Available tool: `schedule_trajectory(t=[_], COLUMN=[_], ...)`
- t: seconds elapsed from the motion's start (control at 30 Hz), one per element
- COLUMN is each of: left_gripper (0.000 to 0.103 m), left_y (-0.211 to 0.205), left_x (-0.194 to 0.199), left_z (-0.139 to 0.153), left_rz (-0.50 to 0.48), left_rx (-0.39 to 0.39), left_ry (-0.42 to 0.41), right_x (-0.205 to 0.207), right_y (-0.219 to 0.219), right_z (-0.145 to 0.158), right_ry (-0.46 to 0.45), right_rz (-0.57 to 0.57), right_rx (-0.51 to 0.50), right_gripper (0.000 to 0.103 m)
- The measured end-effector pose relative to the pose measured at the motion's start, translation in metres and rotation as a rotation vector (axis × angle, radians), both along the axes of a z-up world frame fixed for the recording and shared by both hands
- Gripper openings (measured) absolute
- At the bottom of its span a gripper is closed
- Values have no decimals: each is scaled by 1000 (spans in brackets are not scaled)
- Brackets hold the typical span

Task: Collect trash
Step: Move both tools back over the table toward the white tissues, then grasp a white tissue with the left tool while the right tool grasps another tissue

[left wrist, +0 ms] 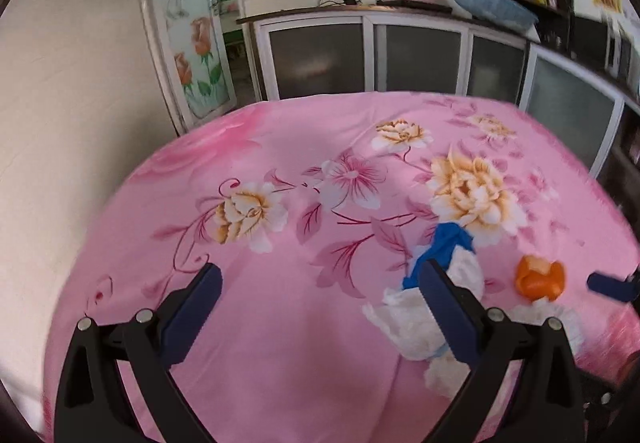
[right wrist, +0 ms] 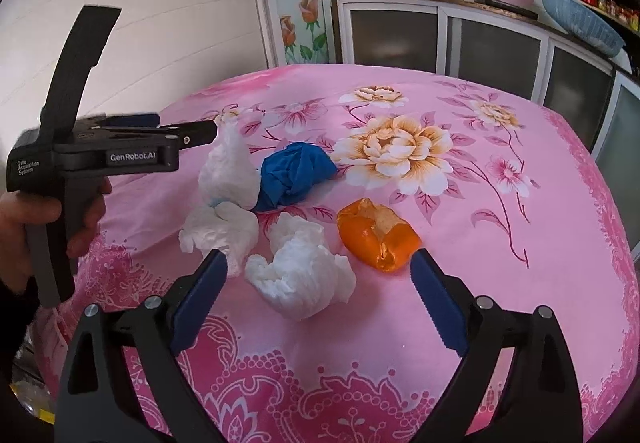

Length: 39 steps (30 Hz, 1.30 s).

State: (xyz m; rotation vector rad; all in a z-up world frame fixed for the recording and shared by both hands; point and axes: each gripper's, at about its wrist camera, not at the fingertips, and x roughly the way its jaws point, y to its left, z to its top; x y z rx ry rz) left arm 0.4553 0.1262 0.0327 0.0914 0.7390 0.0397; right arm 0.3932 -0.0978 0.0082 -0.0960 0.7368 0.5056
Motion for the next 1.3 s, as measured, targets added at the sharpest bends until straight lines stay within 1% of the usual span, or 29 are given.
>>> schedule_trajectory(t=[0.07,0.1,0.2,0.3,0.37,0.43,0.47,0.53,0.6,0.63,0.67,0.73,0.8,0.87,0.93,1.07,1.17,1.3], left_gripper=[95,95,95,95,95,95,95,94,82,63,35,1,0,0,0,0,0,1], left_y=[-2,-3,-6,-12,-15,-14,-13,-15,-19,-21,-22,-23,-21,-17,-13,-14,-15,-17], left_x=[9,12,27,37,43,45,46,44,44,45,46,49,49,48,44,34,19,-7], left_z=[-5,-6,-12,-19,-27,-31,-32,-31,-30,-31,-32,-37,-43,-44,-40,-27,-10,5], left_rz=[-5,-1,-4,-2,11,5,-1,-13,-35,-45,-52,-79,-76,-59,-61,-104,-185,-303], left_rx=[10,10,-16,18,52,27,11,7,15,20,21,-8,-40,-61,-93,-111,-129,-120], left_ry=[40,47,94,106,136,152,155,141,133,141,153,194,215,205,189,158,109,67], right_x=[2,3,7,10,12,13,14,17,20,20,20,21,21,19,17,11,5,-8], right_y=[1,1,3,6,7,6,6,7,9,9,8,7,5,5,4,0,-3,-13], right_z=[-2,-2,-5,-8,-9,-10,-11,-13,-16,-16,-17,-16,-15,-13,-11,-2,5,10], right_ry=[3,5,15,31,34,52,58,79,102,109,115,129,128,125,121,108,97,105], right_rz=[0,-1,-2,8,8,17,19,24,27,25,18,9,7,8,7,9,15,28], right_rx=[-6,-5,-7,-16,-21,-12,-7,-8,-24,-25,-22,-3,10,14,17,41,57,82], right_gripper=[89,89,89,89,89,88,86,76,52,44,35,31,28,28,28,28,28,28])
